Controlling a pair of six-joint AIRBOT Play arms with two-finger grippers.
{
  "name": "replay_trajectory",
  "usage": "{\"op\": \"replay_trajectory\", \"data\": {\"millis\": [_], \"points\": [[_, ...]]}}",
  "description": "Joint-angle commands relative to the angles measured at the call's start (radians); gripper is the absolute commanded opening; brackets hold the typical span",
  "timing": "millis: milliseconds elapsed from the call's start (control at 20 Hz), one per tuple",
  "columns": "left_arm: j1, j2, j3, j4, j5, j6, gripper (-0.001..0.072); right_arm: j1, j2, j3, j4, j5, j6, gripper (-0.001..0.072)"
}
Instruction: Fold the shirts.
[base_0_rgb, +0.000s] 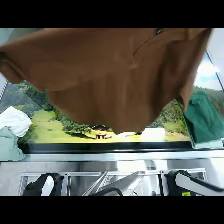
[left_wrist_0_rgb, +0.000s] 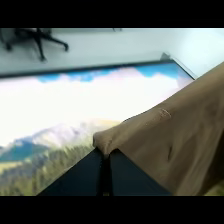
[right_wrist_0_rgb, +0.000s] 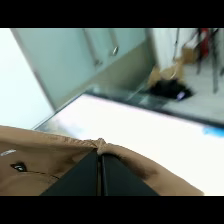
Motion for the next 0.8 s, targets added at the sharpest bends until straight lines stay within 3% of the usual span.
{"op": "replay_trajectory", "data": {"millis": [0,250,400,450,500,550,600,650,700,750], "points": [[-0.107,-0.182,-0.164,-0.025,0.075,0.070,0.0016,0.175,-0.266,0.004,-0.035,0.002,-0.016,0.0014],[-0.262,-0.620,-0.265,-0.027,0.327,0.190,0.0017,0.419,-0.711,0.004,-0.191,-0.201,-0.027,0.0014],[-0.274,-0.903,-0.130,-0.031,0.277,0.188,0.0023,0.442,-0.872,0.004,-0.188,-0.298,-0.013,0.0014],[-0.273,-0.975,-0.071,-0.031,0.228,0.186,0.0187,0.441,-0.900,0.004,-0.188,-0.321,0.005,0.0015],[-0.273,-1.036,-0.010,-0.031,0.179,0.175,0.0645,0.439,-0.914,0.004,-0.189,-0.330,0.003,0.0015],[-0.272,-1.079,0.040,-0.029,0.142,0.137,0.0699,0.435,-0.918,0.004,-0.189,-0.329,0.003,0.0016],[-0.267,-1.106,0.084,-0.029,0.108,0.118,0.0698,0.428,-0.915,0.005,-0.189,-0.329,0.003,0.0022],[-0.257,-1.123,0.126,-0.029,0.068,0.094,0.0698,0.418,-0.909,0.005,-0.189,-0.328,0.003,0.0125],[-0.247,-1.126,0.160,-0.026,0.030,0.072,0.0698,0.402,-0.898,0.005,-0.189,-0.315,0.003,0.0297],[-0.230,-1.120,0.191,-0.026,-0.021,0.053,0.0698,0.383,-0.885,0.005,-0.190,-0.291,0.003,0.0337]]}}
